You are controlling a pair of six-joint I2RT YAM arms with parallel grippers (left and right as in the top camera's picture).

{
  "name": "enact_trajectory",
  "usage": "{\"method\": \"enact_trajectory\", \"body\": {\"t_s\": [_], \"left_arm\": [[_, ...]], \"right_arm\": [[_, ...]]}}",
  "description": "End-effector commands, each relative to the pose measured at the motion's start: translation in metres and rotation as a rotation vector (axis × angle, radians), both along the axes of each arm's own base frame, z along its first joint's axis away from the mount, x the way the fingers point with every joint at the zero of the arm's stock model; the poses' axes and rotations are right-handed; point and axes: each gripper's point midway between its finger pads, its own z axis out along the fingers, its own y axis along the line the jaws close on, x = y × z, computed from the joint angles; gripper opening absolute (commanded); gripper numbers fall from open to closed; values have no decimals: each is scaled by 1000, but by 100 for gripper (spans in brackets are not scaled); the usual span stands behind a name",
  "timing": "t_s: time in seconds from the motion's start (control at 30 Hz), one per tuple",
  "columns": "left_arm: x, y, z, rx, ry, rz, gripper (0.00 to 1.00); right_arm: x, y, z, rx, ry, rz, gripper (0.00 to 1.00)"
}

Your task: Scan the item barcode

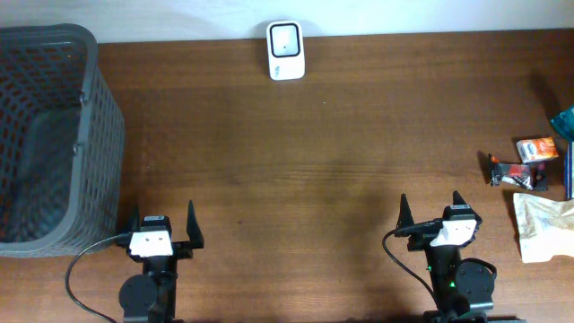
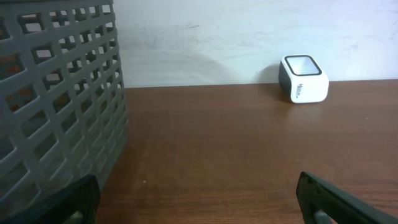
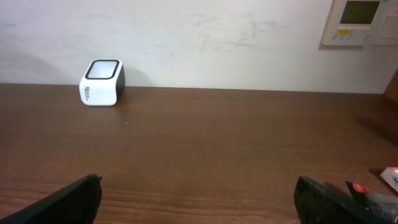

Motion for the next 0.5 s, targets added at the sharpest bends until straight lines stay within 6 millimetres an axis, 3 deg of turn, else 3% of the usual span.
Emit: {"method": "enact_trajectory", "body": {"t_s": [0.0,0.47], "left_arm": [[-1,10,0,19,-7,55,99],[-2,16,1,-58,-17,95,99]], "right_arm": [[0,1,-4,-6,5,5,98],[0,1,-4,-6,5,5,99]]}}
